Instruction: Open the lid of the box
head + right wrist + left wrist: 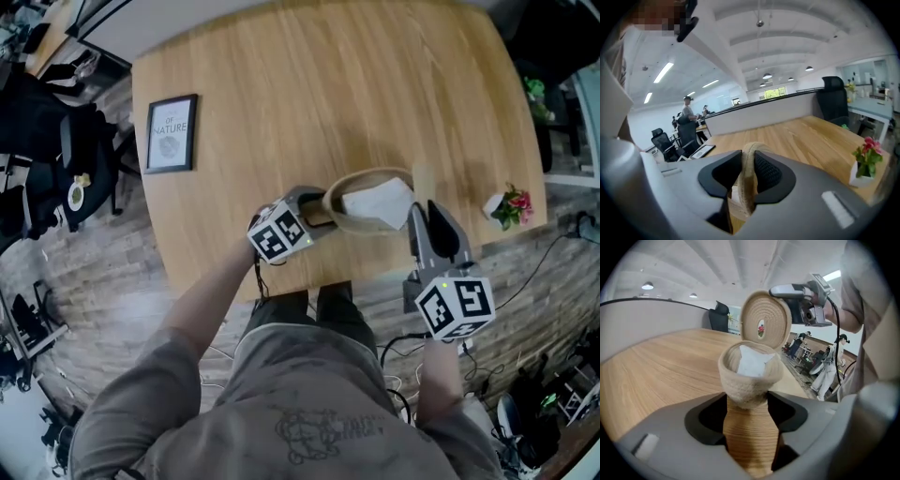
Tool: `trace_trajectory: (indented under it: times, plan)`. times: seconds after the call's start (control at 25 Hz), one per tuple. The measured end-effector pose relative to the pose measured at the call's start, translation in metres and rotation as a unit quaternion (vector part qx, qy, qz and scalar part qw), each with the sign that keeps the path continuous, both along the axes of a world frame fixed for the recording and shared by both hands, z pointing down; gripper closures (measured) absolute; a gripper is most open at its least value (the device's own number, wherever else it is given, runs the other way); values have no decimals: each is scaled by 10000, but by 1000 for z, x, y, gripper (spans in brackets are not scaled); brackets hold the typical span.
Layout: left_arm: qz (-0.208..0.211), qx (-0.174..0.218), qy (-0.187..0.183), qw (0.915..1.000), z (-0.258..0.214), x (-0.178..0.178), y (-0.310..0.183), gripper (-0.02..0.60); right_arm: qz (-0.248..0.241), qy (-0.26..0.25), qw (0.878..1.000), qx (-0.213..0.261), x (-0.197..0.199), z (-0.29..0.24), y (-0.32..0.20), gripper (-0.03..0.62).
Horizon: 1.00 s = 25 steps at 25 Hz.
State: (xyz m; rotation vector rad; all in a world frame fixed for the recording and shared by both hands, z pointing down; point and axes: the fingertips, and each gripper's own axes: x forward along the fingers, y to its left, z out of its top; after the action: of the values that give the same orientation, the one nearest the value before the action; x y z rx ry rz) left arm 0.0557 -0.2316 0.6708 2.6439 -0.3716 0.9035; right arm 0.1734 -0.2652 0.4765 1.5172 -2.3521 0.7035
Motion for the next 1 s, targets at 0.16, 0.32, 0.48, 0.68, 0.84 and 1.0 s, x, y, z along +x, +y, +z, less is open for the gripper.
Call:
trace_trajectory:
  times: [0.16, 0.32, 0.48, 0.68, 0.84, 1.0]
  plan:
    - [-219, -164, -36, 9996, -3, -4, -1, 330, 797, -732, 9935, -351, 44, 4, 3, 501]
    - [-444, -22, 9, 9990, -17, -14, -5, 342, 985, -1041, 9891, -347, 56, -1, 6, 500]
    - [-768, 377, 43, 9963, -44, -31, -13, 337, 765, -1131, 9906, -99, 48, -28, 1, 500]
    - [-1443, 1055, 190, 9837, -119, -49, -39, 365, 513, -967, 9923, 580, 38, -88, -2, 500]
    - [-1956, 1700, 649, 9637, -204, -60, -60, 368, 384, -876, 9870, 1292, 30, -151, 1, 500]
    - [-2141, 2364, 1005, 9424, -291, -63, -67, 400, 239, -707, 9776, 1968, 25, -212, 11, 500]
